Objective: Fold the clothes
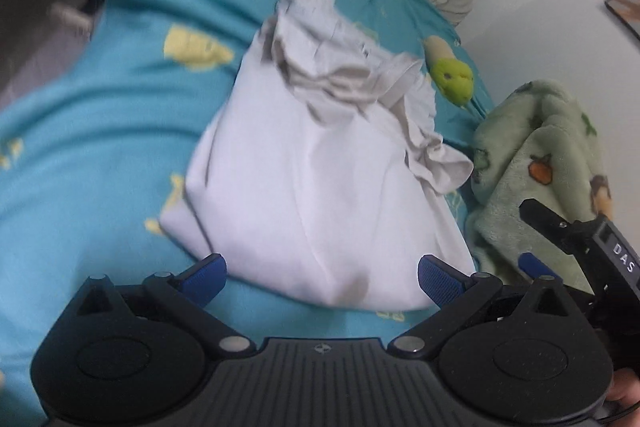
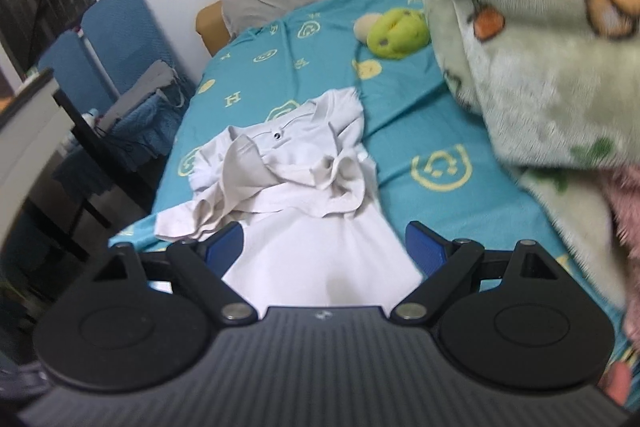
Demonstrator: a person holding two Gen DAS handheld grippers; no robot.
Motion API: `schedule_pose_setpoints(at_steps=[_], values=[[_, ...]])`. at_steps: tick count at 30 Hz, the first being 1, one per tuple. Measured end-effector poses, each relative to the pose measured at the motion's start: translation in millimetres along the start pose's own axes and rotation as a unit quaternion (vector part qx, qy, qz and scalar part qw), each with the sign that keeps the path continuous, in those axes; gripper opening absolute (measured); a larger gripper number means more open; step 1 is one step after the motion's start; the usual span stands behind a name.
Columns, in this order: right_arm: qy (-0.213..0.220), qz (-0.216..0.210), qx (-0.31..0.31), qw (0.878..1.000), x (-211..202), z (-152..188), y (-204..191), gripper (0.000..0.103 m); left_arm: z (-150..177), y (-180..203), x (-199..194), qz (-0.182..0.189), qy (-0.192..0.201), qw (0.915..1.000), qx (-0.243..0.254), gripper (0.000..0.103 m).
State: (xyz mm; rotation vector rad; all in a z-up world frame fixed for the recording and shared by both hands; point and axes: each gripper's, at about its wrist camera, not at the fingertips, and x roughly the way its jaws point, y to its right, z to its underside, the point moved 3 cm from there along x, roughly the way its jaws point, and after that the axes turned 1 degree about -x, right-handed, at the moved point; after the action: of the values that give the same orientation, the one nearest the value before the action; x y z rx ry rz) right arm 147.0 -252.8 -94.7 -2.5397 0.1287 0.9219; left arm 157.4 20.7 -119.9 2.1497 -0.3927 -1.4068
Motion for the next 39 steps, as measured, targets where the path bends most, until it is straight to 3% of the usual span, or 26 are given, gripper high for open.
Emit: schedule_pose_setpoints(at_steps=[4,8,12,17,20,23,25,27,31,33,35,39], values=[[-0.009,-0.011,0.022,1.0,0,1,3,0.089,2,-15,15,-0.018,-0.025,0.9989,-0.035,0.103],[-0.019,-0.02,0.066,0.997,2,3,14,0.089,-3,-41,20,0.034,-0.017,0.9904,-0.133,0.103],[-0.029,-0.029,0.11,0.993,4,4,24,0.089,-6,-59,20,0.07,-0.003,0.9781,-0.196,0.102],[-0.042,-0.04,0.166,0.984,7,6,38,0.089,-5,-62,20,0.067,0.002,0.9776,-0.2,0.094],[-0.066,-0.061,0.219,0.971,12,15,47,0.089,-6,-59,21,0.061,0.005,0.9794,-0.192,0.09],[-0.108,-0.107,0.262,0.953,22,35,42,0.09,-6,-58,25,0.067,0.01,0.978,-0.197,0.08],[-0.151,-0.15,0.282,0.935,31,51,30,0.089,-6,-62,27,0.073,0.014,0.974,-0.214,0.064],[-0.188,-0.168,0.295,0.922,40,68,18,0.089,-5,-68,29,0.071,0.021,0.9681,-0.239,0.046],[-0.225,-0.135,0.281,0.923,58,90,9,0.088,-6,-80,28,0.102,0.035,0.952,-0.287,0.017],[-0.222,-0.11,0.295,0.923,64,96,16,0.088,-8,-78,25,0.116,0.049,0.9505,-0.284,0.014],[-0.202,-0.088,0.313,0.924,66,95,27,0.075,-11,-72,19,0.131,0.069,0.9517,-0.269,0.012],[-0.145,-0.055,0.323,0.934,61,83,41,0.065,-17,-59,5,0.163,0.106,0.9524,-0.235,0.011]])
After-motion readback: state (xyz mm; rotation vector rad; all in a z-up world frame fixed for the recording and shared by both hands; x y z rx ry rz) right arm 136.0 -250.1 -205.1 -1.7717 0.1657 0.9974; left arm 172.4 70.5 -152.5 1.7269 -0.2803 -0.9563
